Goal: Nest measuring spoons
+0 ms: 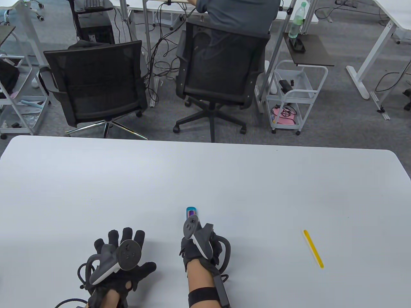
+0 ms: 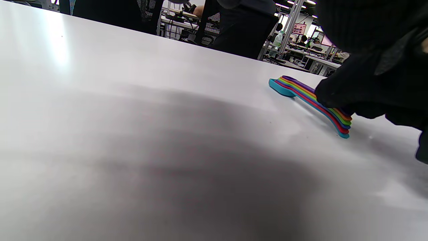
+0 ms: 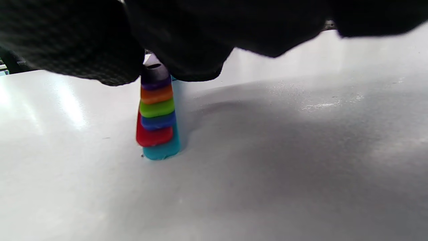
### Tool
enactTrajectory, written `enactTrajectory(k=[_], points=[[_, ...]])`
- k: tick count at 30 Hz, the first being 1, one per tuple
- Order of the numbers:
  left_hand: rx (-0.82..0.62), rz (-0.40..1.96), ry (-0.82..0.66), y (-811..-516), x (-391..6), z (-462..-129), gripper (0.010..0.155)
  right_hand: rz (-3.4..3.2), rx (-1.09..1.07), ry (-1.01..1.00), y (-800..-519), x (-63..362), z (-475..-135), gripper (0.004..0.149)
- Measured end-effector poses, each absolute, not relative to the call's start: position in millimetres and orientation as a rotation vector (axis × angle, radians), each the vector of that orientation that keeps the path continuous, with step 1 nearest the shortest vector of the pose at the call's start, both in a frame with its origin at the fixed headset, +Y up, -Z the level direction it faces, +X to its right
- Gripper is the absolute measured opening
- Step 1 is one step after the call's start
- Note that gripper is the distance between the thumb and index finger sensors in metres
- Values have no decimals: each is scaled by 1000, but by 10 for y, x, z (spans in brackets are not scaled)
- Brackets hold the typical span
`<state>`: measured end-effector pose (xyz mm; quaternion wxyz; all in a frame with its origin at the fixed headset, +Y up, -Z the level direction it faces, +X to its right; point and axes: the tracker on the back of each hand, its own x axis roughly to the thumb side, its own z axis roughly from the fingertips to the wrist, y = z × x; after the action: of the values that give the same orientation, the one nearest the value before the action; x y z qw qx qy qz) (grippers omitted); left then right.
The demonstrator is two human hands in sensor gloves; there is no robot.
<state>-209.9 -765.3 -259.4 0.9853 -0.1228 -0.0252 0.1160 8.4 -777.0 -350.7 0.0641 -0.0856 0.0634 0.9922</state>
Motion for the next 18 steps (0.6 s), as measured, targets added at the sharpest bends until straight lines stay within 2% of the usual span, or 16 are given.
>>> enactTrajectory(k=[9, 18], points=[[-251, 234, -53, -7653, -2098, -2589, 107, 2945, -261, 171, -7646, 334, -3485, 71], [-259, 231, -47, -7661, -2108, -2586, 107, 2940, -208, 36, -7329, 1262, -3489, 75]])
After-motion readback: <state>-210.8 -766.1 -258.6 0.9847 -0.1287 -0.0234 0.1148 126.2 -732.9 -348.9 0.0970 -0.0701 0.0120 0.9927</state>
